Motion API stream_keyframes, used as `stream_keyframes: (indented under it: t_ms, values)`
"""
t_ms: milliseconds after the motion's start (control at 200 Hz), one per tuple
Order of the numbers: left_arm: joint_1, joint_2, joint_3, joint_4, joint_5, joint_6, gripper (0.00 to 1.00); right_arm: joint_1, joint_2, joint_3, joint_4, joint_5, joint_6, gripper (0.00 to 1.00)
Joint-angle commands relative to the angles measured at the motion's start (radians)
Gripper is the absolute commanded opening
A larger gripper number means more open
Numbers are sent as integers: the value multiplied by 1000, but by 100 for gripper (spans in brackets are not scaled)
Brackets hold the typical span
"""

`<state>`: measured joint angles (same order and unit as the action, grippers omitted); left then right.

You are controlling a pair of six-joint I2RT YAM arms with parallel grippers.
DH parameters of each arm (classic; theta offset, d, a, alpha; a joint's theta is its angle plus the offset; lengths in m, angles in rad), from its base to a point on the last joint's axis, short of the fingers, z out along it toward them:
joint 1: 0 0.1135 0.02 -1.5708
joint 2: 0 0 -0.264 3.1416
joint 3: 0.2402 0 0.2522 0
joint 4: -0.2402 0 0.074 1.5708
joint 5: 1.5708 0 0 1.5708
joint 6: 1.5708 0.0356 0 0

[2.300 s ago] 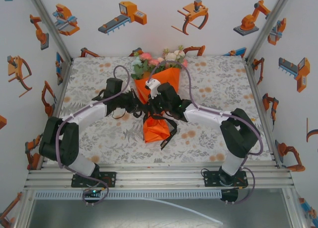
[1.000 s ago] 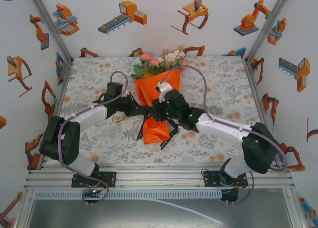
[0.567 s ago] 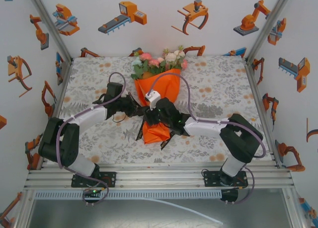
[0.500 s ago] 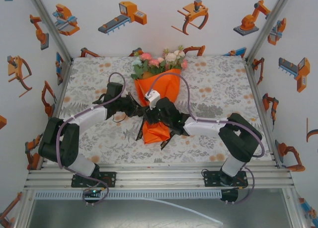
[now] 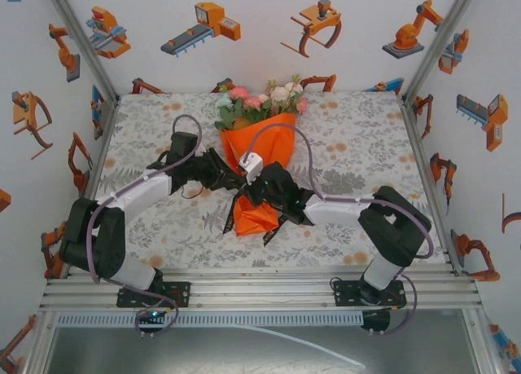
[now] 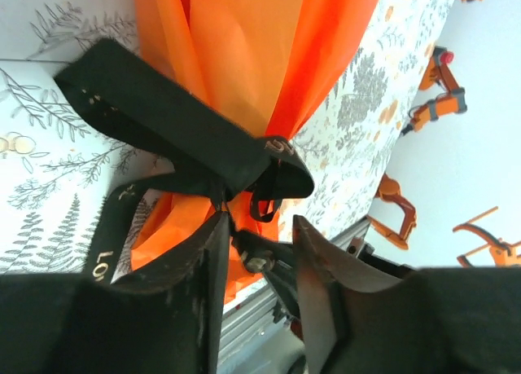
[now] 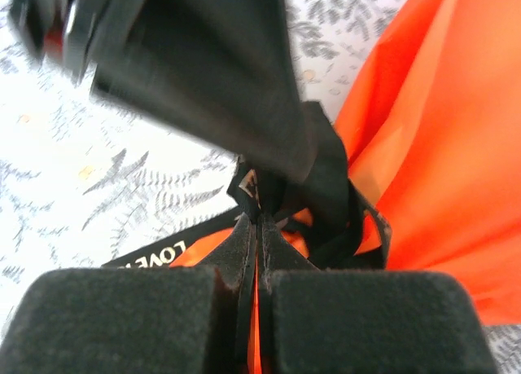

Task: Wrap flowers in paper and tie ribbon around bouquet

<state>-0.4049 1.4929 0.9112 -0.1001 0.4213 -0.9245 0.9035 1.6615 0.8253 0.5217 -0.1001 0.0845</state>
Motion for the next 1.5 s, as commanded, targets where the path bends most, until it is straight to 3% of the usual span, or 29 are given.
stream_keyframes:
  t_ms: [0, 150, 380, 456, 576, 686, 791, 856, 1292, 1497]
  values:
    - [10, -53, 126, -113, -98, 218, 43, -5, -65, -59, 57, -155, -1, 0]
    - [-2, -20, 218, -162, -116, 466, 45, -5, -121, -146, 58, -268, 25, 0]
    - [-79, 105, 322, -255, 49, 865, 45, -11, -192, -201, 8, -129, 49, 0]
    - [-98, 136, 330, -255, 177, 935, 47, -18, -211, -214, 6, -112, 56, 0]
    - [-130, 190, 354, -261, 292, 968, 53, -29, -229, -228, 4, -102, 60, 0]
    - [-156, 224, 355, -281, 237, 1002, 61, -37, -236, -233, 4, -105, 64, 0]
    - [-158, 254, 362, -304, 163, 1025, 61, -41, -232, -231, 4, -113, 64, 0]
    - [-161, 265, 367, -322, 154, 1038, 59, -42, -225, -228, 4, -119, 66, 0]
    - [-162, 260, 368, -312, 145, 1014, 17, -48, -224, -223, -1, -103, 67, 0]
    - [-163, 213, 331, -225, 125, 935, 14, -51, -241, -209, -29, -62, 67, 0]
